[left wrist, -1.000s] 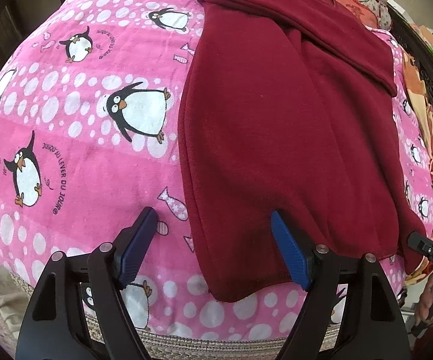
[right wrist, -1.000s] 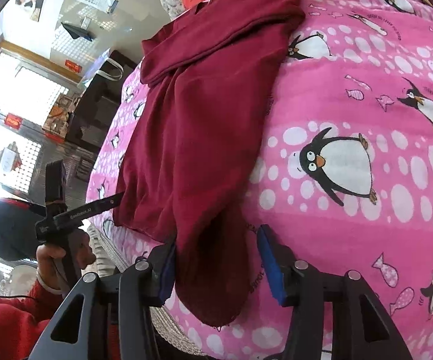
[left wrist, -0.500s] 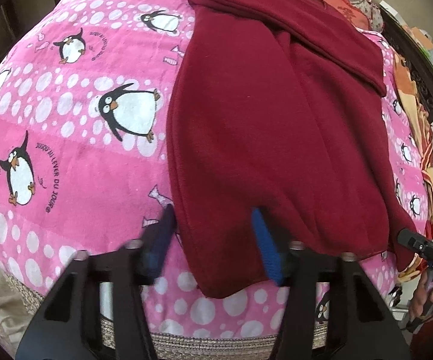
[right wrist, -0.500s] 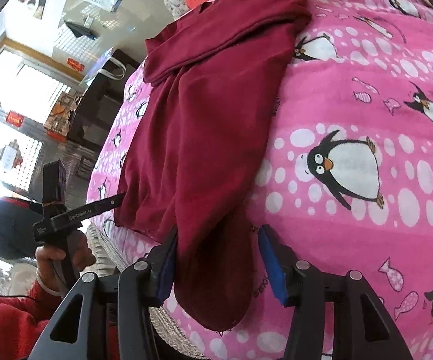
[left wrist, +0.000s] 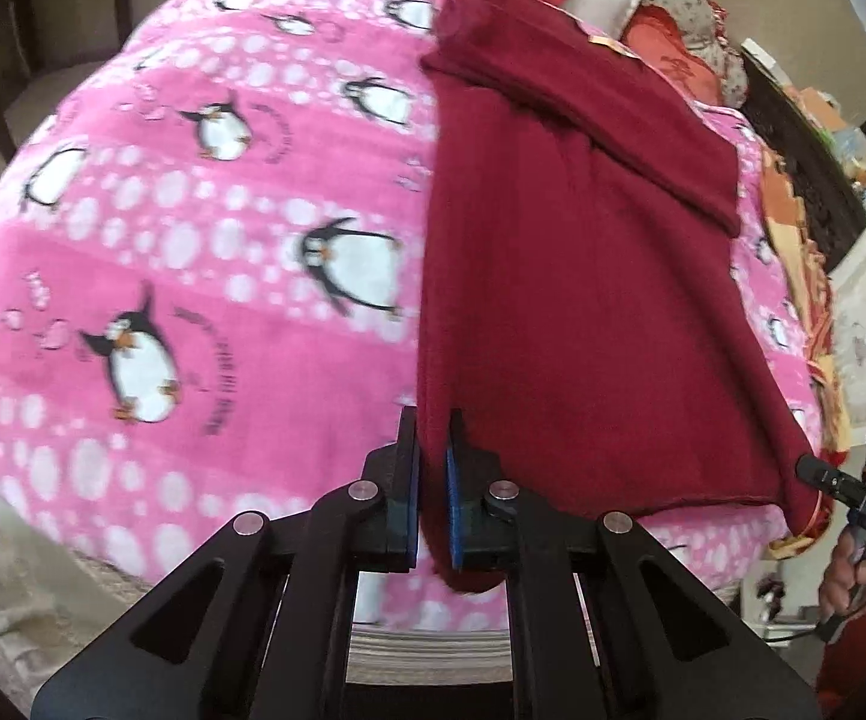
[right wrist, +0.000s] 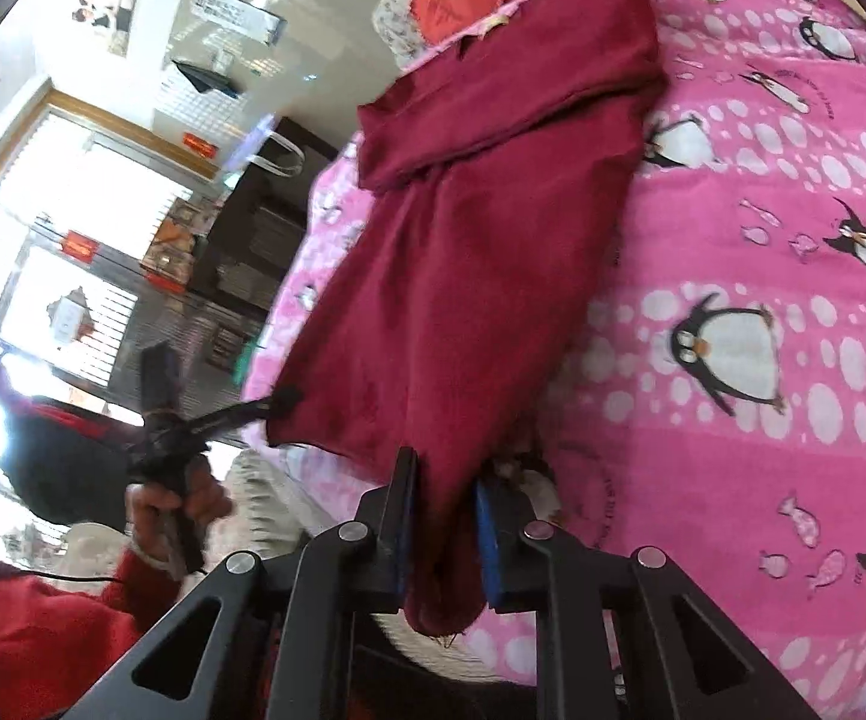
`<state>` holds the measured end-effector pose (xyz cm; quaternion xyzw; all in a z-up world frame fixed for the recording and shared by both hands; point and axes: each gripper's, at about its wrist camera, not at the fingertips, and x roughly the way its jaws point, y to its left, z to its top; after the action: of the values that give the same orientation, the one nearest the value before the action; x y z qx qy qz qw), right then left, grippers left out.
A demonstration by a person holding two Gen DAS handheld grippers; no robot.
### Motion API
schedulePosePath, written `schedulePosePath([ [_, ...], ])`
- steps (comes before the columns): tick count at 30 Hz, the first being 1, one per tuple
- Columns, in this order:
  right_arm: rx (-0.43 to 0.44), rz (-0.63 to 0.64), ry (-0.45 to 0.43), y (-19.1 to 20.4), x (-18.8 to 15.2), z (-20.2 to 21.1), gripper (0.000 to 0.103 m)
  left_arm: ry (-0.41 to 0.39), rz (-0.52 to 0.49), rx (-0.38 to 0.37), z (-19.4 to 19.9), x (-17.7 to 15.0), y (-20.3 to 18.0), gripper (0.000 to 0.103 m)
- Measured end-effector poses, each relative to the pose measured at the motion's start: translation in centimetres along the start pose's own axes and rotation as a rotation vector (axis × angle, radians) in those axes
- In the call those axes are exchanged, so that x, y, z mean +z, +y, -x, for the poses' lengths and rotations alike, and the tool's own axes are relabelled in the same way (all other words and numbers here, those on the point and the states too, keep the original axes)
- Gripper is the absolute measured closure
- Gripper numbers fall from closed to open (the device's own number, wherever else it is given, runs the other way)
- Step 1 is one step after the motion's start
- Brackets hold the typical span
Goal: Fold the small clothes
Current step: 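Grasp the sweatshirt hem edge with the left tool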
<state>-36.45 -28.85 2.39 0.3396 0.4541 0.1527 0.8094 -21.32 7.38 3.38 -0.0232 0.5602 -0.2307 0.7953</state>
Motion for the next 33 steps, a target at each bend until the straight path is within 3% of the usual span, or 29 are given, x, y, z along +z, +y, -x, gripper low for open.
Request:
schedulePosePath([
  [4,-0.059,-0.038,0.052,-1.5,-0.6,-1.9,0.087,0.034,-0.005,-0.001,-1.3,0.0,0.0,0.097],
  [6,-0.066,-0.052,0.049,-1.6,-0.7,-2.3,0.081,0.033,-0.025,0.024,-1.9,-0.2,-0.8,0.097],
  [8,-0.073,-0.084,0.052,-1.8,-0.8,-2.5,0.046,0.048,-0.024,0.035,-2.4,-0.3,-1.0,0.097],
  [15,-0.046,-0.069,0.050,-1.8,-1.1,-2.6,0.046,0.071,0.030,-0.004,-3.6,-0.4,-1.0,0.068],
  [16,-0.040,-0.064,0.046,-1.7,-1.0,-2.8,0.046,0.064,0.038,-0.016,-3.7,-0.3,-1.1,0.061],
  [18,-0.029,-0.049,0.042,-1.6,-0.9,-3.3,0.057,0.048,0.051,-0.026,-3.8,-0.2,-1.4,0.057],
  [19,-0.018,-0.045,0.051,-1.5,-0.8,-3.8,0.074,0.042,0.048,-0.018,-3.9,-0.1,-1.7,0.057],
  [20,-0.004,-0.050,0.057,-1.4,-0.8,-3.9,0.080,0.041,0.035,-0.011,-4.0,0.0,-1.9,0.057],
  [21,0.012,-0.058,0.054,-1.4,-0.9,-3.9,0.082,0.043,0.014,0.001,-3.9,0.1,-2.2,0.072],
  [22,0.028,-0.062,0.047,-1.3,-0.8,-3.7,0.087,0.036,0.009,0.015,-3.8,0.3,-2.2,0.098],
  [29,0.200,-0.091,-0.054,0.1,0.8,-0.1,0.088,-0.053,0.006,0.009,-0.6,2.1,-2.2,0.098],
  [33,0.242,-0.079,-0.130,0.7,2.6,2.0,0.088,-0.118,-0.019,0.010,1.2,3.6,-2.9,0.098],
])
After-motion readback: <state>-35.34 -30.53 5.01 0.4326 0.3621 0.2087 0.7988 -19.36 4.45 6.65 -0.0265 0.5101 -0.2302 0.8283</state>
